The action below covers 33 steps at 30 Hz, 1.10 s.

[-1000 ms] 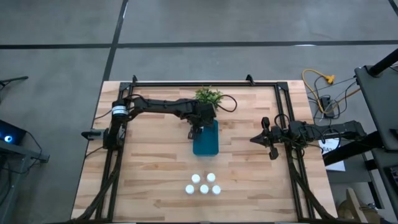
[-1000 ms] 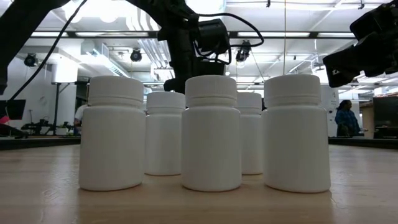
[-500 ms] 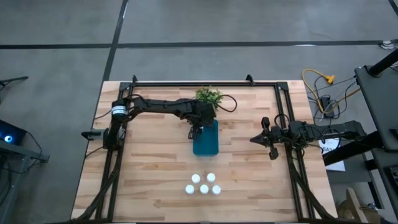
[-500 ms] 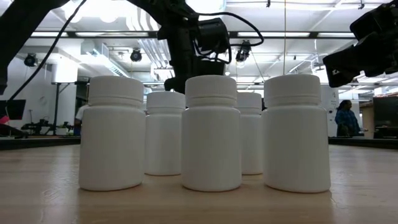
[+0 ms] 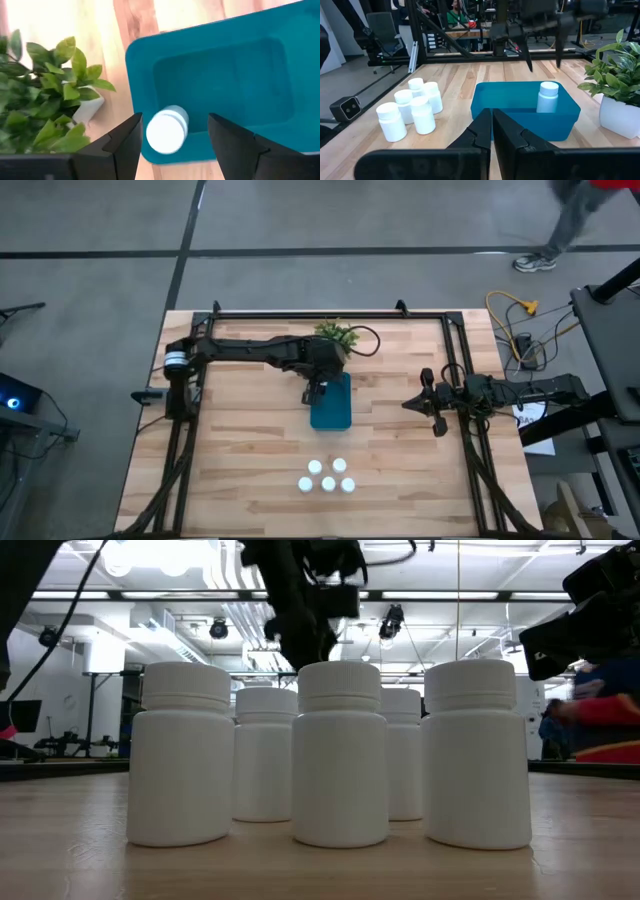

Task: Pick and place pill bottles into a basket
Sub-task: Put the white pill bottle into the blue bin

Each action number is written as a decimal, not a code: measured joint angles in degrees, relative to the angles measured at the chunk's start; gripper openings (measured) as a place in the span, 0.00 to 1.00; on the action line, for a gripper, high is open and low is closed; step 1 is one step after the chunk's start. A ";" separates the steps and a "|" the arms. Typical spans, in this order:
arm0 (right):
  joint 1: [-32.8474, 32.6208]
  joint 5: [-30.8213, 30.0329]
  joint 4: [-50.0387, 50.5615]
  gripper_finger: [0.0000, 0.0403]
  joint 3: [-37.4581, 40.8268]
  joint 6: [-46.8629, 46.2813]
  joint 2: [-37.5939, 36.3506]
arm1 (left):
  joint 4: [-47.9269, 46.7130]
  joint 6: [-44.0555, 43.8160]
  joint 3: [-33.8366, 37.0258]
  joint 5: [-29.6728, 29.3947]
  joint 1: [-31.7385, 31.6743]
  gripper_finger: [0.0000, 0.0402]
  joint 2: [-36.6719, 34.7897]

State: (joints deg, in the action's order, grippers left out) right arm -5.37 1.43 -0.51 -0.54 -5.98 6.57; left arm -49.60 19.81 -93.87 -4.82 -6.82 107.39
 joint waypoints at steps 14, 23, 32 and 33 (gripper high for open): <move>0.00 0.03 -0.03 0.02 0.00 -0.01 1.13 | 14.49 -2.55 11.99 0.24 13.33 0.09 -20.86; 0.01 -0.04 -0.10 0.02 0.00 -0.01 1.40 | 36.40 -6.94 35.87 0.04 20.15 0.02 -39.46; 0.02 -0.40 -0.22 0.02 0.00 -1.13 1.71 | 59.83 -11.00 59.73 -0.21 22.82 0.00 -51.44; 0.00 -0.44 -0.23 0.02 0.00 -1.13 1.81 | 61.26 -11.62 61.55 0.11 23.29 0.00 -51.90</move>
State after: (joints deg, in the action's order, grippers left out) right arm -5.36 0.99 -0.73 -0.54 -7.11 8.38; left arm 11.66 8.20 -32.32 -4.71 16.47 55.49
